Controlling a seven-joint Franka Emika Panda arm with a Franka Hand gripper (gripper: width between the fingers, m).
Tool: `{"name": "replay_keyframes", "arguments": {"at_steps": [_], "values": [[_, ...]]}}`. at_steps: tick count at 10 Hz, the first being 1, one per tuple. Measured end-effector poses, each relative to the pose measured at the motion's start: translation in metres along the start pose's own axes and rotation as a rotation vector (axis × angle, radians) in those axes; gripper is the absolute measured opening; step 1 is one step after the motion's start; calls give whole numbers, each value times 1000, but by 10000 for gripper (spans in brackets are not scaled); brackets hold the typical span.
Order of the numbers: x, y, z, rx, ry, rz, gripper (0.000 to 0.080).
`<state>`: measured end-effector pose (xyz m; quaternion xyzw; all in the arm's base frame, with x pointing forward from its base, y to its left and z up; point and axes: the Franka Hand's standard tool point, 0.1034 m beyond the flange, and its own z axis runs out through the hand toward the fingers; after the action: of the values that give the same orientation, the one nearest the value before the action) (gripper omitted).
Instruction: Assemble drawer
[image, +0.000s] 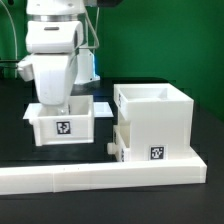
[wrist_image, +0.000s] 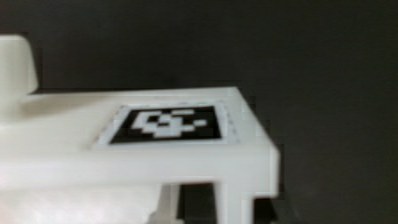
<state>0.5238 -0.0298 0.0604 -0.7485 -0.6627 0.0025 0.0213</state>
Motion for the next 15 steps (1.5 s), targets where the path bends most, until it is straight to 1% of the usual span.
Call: {"name": "replay_keyframes", "arguments": {"at_steps": [1, 3, 5, 6, 8, 9, 11, 14, 15], "values": [[2, 2, 1, -10, -3, -13, 42], [0, 1, 2, -8, -4, -9, 42], [2, 3, 3, -8, -10, -35, 42], [8, 7, 3, -14, -19, -64, 42], [23, 14, 8, -14, -42, -149, 42], [25, 15, 9, -17, -44, -144, 42], [22, 15, 10, -16, -44, -138, 42], [24, 14, 9, -11, -44, -141, 42], [25, 14, 7, -6, -46, -141, 42]]}}
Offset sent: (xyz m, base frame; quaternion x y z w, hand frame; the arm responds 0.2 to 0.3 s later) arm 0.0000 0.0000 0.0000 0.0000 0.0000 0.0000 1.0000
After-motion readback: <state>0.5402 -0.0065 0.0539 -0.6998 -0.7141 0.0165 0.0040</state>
